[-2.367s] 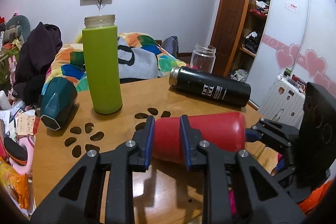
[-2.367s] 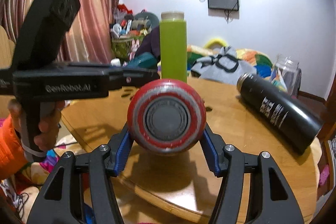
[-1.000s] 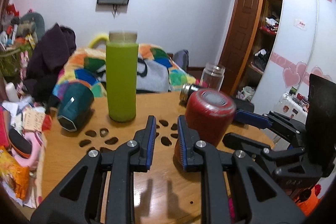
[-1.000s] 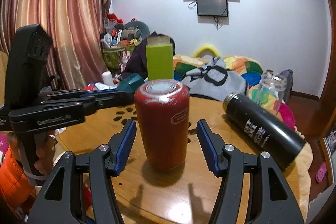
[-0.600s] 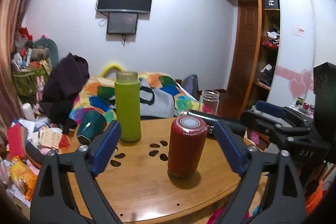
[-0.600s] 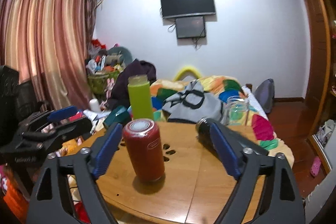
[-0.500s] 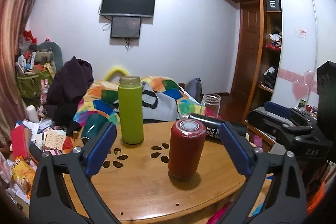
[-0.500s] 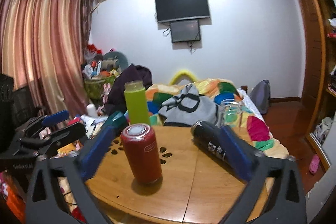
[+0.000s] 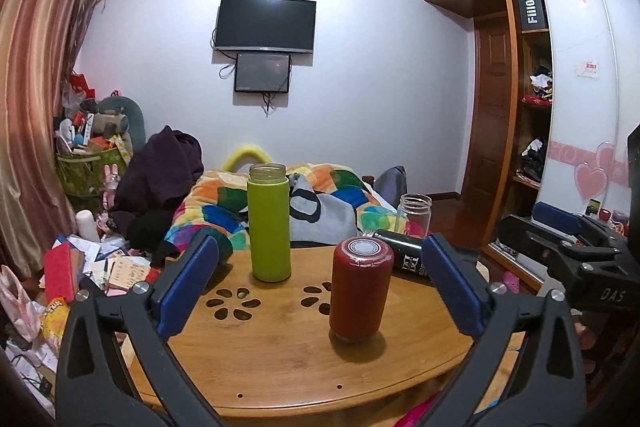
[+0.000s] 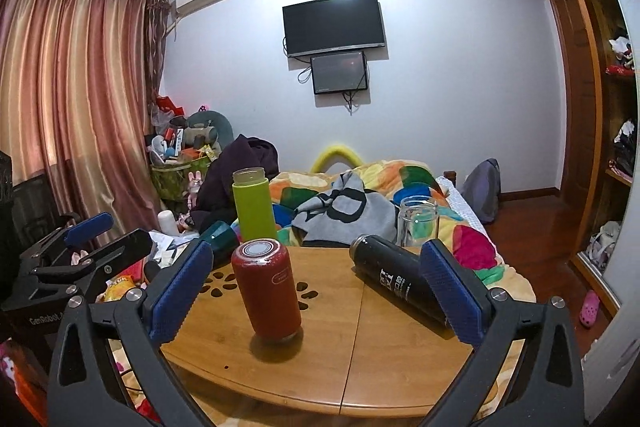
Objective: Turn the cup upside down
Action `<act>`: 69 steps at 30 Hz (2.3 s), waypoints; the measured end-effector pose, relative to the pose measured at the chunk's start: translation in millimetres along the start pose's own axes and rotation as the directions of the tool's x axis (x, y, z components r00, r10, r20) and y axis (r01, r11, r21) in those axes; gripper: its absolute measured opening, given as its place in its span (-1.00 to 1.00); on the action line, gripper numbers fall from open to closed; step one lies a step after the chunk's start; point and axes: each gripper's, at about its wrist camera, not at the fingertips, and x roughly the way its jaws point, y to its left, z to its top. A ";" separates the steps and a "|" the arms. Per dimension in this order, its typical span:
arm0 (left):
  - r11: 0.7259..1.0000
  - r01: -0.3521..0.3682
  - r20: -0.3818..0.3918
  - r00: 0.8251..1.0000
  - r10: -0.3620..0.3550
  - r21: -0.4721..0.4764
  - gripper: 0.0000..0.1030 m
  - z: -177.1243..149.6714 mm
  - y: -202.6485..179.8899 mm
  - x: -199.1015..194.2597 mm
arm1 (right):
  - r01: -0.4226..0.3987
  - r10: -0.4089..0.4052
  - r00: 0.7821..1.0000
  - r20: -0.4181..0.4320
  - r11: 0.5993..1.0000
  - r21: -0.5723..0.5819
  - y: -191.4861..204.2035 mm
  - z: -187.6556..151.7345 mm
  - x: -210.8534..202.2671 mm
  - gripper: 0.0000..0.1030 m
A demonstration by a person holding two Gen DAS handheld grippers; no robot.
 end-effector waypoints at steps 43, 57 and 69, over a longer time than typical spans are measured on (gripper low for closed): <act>0.999 -0.031 0.028 0.999 0.031 0.024 1.00 -1.2 -6.3 -9.6 | -0.011 0.011 1.000 0.003 1.000 -0.003 5.3 -4.4 -7.1 1.00; 0.999 -0.021 0.036 0.999 0.020 0.028 1.00 0.4 -4.5 -11.2 | -0.017 0.017 1.000 0.002 1.000 -0.011 8.9 -5.5 -8.7 1.00; 1.000 -0.010 0.020 1.000 0.009 0.027 1.00 -0.2 -4.3 -9.8 | -0.024 0.024 1.000 -0.003 1.000 -0.017 9.4 -6.1 -7.8 1.00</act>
